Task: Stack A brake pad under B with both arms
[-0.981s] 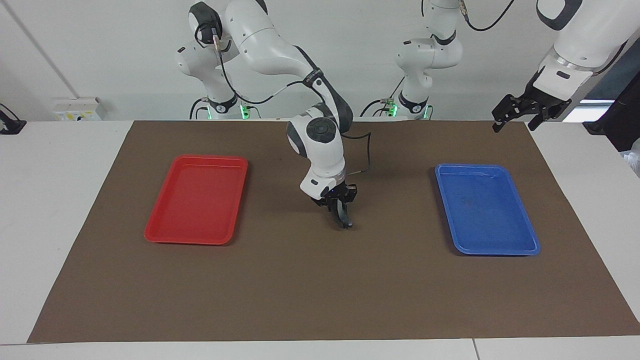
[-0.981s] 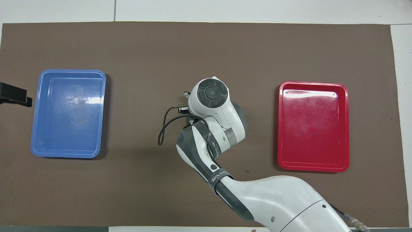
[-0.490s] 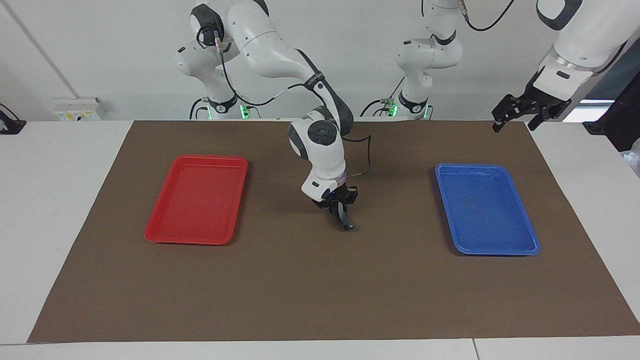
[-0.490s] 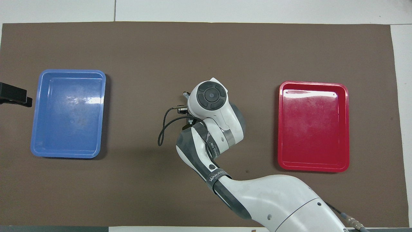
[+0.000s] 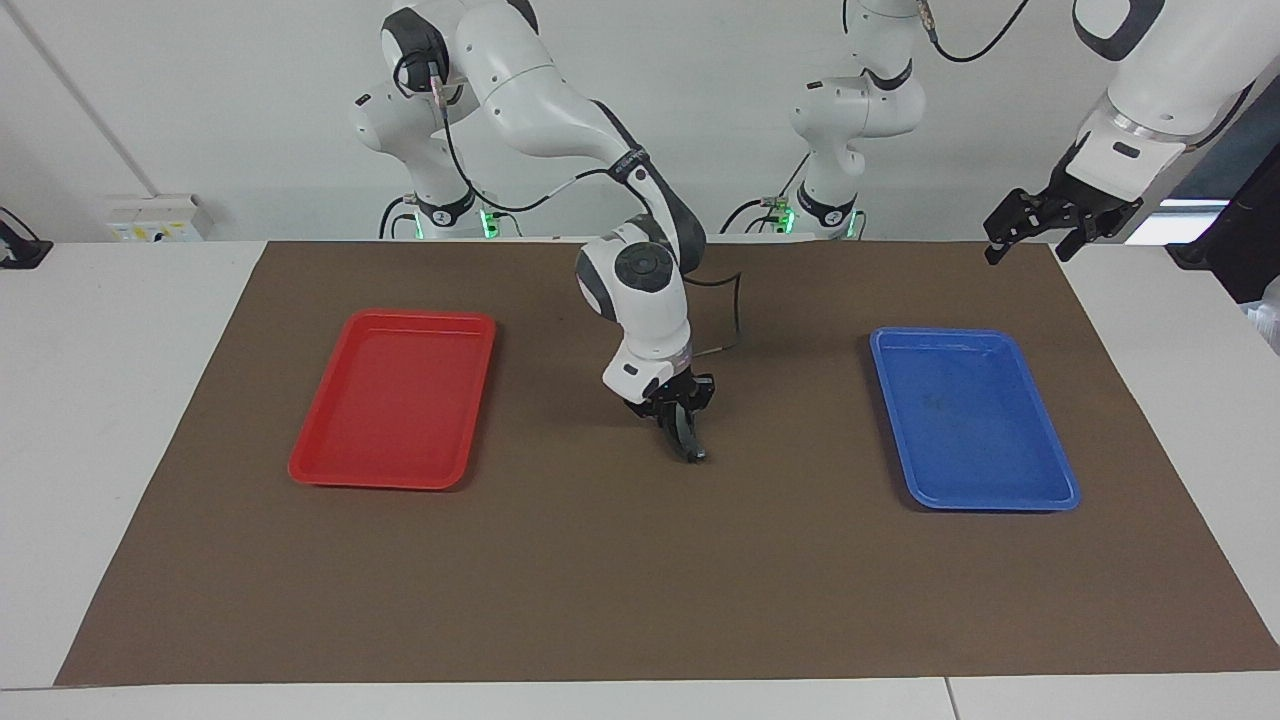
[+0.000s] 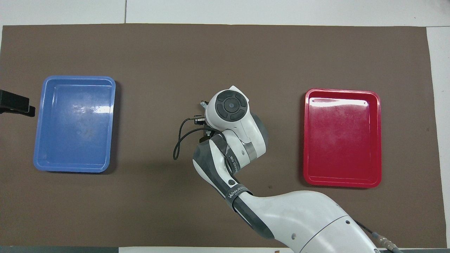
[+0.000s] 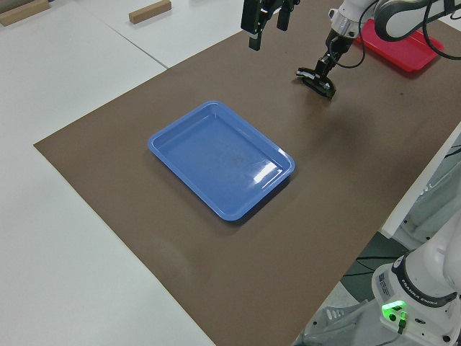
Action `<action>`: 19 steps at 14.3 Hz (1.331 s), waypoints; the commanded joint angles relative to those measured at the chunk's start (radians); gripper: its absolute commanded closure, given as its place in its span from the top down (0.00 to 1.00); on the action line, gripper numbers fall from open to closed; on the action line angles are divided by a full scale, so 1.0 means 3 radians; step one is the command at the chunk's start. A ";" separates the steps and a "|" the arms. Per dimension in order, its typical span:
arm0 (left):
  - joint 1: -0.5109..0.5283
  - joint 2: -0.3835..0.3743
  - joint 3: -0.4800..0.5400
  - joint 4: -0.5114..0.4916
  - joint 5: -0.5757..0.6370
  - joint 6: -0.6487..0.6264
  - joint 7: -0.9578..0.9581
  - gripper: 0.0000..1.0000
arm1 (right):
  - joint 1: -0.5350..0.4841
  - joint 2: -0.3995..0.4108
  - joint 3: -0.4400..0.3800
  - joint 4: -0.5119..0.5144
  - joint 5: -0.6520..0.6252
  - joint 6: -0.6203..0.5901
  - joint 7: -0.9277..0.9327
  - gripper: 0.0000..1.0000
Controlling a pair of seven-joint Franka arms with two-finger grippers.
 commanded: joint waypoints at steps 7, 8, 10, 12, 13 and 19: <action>0.0029 -0.0081 -0.0008 -0.0077 -0.0042 -0.0040 0.0016 1.00 | -0.0006 -0.0280 -0.0029 0.0012 0.0013 -0.0315 0.0097 1.00; 0.0029 -0.0081 -0.0008 -0.0077 -0.0042 -0.0040 0.0016 1.00 | -0.0047 -0.0408 -0.0055 -0.0003 0.0008 -0.0412 0.0092 1.00; 0.0029 -0.0081 -0.0008 -0.0077 -0.0042 -0.0040 0.0016 1.00 | -0.0281 -0.0653 -0.0065 -0.0029 -0.0083 -0.0733 0.0067 1.00; 0.0029 -0.0081 -0.0008 -0.0077 -0.0042 -0.0040 0.0016 1.00 | -0.0542 -0.0889 -0.0070 -0.0034 -0.0196 -0.1040 0.0061 1.00; 0.0029 -0.0081 -0.0008 -0.0077 -0.0042 -0.0040 0.0016 1.00 | -0.0710 -0.1001 -0.0070 -0.0029 -0.0237 -0.1219 0.0026 1.00; 0.0029 -0.0081 -0.0008 -0.0077 -0.0042 -0.0040 0.0016 1.00 | -0.1784 -0.1641 -0.0070 -0.0044 -0.0478 -0.2283 -0.1204 1.00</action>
